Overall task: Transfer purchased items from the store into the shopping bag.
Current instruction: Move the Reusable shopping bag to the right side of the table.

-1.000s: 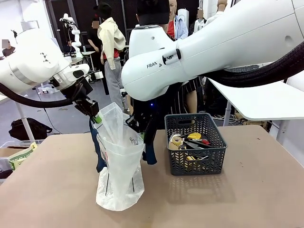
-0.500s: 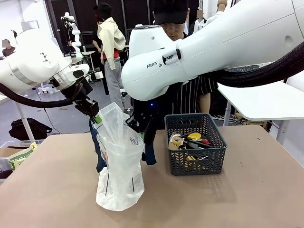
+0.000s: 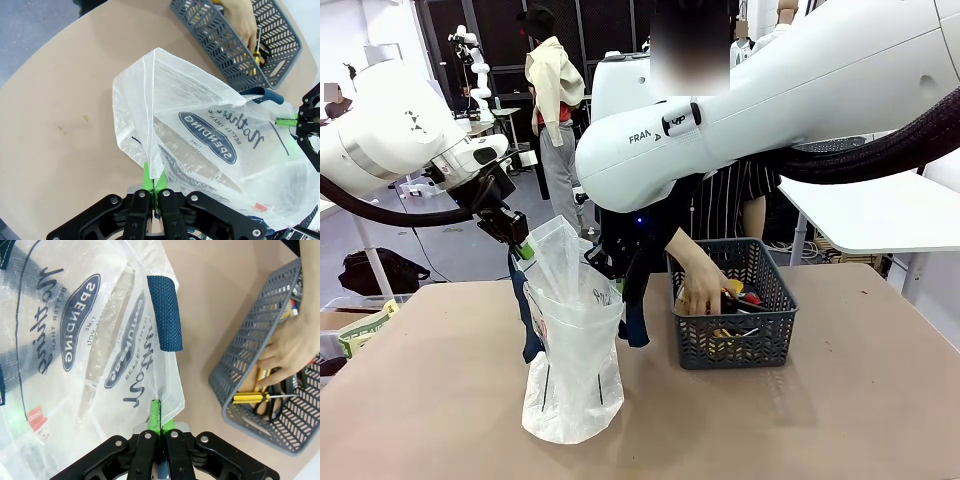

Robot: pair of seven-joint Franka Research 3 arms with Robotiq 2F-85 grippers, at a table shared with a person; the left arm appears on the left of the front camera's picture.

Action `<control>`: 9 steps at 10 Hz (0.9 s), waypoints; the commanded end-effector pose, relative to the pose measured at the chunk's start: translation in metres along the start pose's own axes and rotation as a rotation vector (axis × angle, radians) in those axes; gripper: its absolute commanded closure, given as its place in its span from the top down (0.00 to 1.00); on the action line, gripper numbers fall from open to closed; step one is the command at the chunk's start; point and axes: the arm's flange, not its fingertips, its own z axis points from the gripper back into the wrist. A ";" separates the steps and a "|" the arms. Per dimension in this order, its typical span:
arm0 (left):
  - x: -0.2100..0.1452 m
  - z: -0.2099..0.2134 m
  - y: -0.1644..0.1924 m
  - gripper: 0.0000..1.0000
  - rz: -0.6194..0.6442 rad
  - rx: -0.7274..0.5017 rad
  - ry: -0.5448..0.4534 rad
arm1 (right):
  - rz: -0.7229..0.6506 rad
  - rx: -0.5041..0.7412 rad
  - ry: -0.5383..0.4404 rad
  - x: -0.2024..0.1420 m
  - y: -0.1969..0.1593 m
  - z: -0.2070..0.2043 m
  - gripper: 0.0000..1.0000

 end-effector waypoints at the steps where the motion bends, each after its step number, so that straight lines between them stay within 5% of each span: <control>1: 0.000 0.001 0.001 0.00 -0.005 0.004 -0.007 | 0.001 0.000 -0.001 0.000 0.000 0.001 0.00; 9: 0.000 0.001 0.001 0.00 -0.005 0.004 -0.007 | 0.001 0.000 -0.001 0.000 0.000 0.001 0.00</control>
